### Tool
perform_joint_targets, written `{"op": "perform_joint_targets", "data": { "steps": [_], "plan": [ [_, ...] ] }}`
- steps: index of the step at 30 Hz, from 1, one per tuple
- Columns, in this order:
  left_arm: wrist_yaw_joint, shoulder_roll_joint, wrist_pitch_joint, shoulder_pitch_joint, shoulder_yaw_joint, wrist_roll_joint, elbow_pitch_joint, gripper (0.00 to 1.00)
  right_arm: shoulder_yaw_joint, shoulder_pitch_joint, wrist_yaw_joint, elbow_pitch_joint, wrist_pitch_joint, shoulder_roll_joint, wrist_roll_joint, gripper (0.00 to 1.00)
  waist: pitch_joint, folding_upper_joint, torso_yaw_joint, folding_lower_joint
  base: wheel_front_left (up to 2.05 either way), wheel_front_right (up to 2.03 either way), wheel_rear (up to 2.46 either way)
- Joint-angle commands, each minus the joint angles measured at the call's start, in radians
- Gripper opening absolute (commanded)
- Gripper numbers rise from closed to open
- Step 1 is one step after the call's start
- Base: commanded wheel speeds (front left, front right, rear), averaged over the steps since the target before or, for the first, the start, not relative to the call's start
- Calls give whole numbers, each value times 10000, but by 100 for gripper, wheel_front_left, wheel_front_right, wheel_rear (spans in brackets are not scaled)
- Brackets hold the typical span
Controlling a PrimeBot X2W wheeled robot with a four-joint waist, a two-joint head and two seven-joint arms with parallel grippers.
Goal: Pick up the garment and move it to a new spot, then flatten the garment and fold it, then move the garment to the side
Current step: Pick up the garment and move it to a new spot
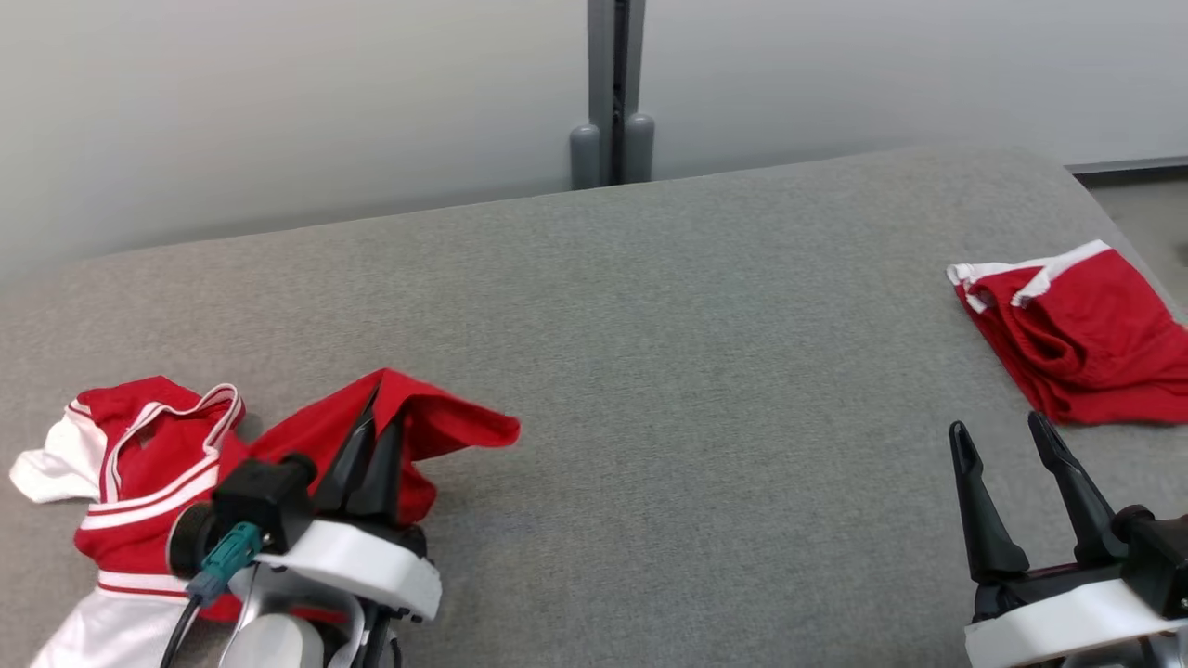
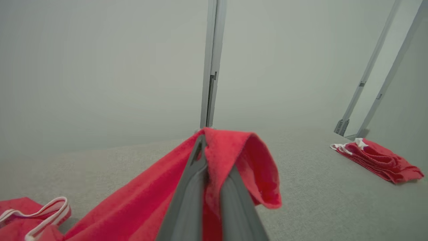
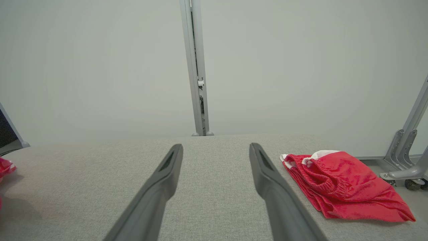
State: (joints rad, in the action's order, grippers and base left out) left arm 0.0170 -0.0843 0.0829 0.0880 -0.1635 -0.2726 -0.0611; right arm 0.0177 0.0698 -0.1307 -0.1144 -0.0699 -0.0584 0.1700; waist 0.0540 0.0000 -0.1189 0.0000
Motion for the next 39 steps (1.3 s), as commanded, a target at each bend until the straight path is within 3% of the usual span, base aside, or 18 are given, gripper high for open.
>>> {"op": "perform_joint_targets", "data": {
  "steps": [1,14,26,27,28,33,39],
  "plan": [
    [105,16,-3,266,-107,68,-60,0,13,-115,-4,-7,-52,-7,73,100,180,0,-380,0,0,0,0],
    [780,287,-139,3555,-2355,23,-1882,0,-300,-926,-4,595,-681,47,591,100,1675,0,-2211,0,0,0,0],
    [432,308,-751,5103,-4090,-1309,-4222,2,-587,-1533,-4,1431,-1301,55,1013,100,2602,0,-2887,0,0,0,0],
    [392,305,-728,5180,-4167,-1347,-4478,40,-599,-1574,-4,1502,-1356,56,1034,100,2619,0,-2894,0,0,0,0],
    [376,301,-704,5250,-4250,-1445,-4678,100,-603,-1614,-4,1554,-1377,56,1042,100,2627,0,-2892,0,0,0,0],
    [392,307,-52,5423,-4648,-1821,-5190,100,-551,-1704,-4,1817,-1483,56,931,100,2456,0,-2722,0,0,0,0],
    [-162,304,1292,4991,-4370,-2223,-5024,100,-398,-1705,-4,1923,-1464,54,711,100,2011,0,-2203,0,0,0,0]
  ]
}}
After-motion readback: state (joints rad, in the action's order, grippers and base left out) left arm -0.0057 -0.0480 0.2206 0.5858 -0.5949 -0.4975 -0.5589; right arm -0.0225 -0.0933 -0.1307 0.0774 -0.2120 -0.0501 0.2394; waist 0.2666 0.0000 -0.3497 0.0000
